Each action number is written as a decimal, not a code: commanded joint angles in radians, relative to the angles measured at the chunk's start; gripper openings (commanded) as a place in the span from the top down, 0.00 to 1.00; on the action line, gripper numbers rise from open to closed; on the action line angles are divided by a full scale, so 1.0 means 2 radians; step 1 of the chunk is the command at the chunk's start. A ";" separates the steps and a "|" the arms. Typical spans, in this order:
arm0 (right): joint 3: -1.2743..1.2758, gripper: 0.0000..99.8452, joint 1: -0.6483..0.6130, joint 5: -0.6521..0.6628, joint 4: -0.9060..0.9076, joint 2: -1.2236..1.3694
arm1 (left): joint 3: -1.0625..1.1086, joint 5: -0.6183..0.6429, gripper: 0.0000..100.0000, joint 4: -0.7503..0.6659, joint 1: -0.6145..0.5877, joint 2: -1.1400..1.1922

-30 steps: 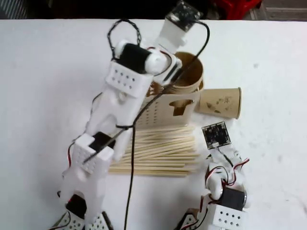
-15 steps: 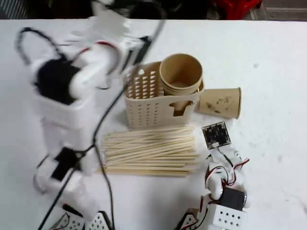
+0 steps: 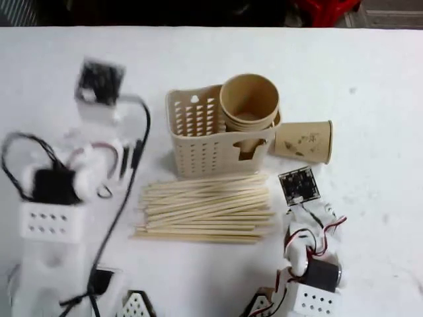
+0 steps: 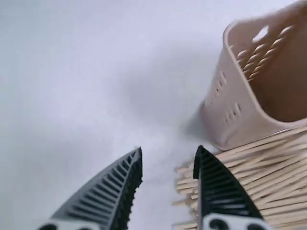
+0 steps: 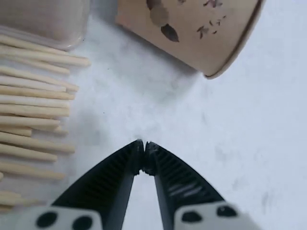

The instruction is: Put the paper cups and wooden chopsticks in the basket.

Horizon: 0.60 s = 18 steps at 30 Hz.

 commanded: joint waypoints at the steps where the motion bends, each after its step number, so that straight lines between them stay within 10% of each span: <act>1: -0.073 0.91 0.026 0.007 0.006 0.001 | 0.219 -0.022 0.81 -0.160 -0.006 -0.079; 18: -0.563 0.81 0.042 -0.234 0.051 0.671 | 0.237 -0.021 0.81 -0.208 -0.003 0.026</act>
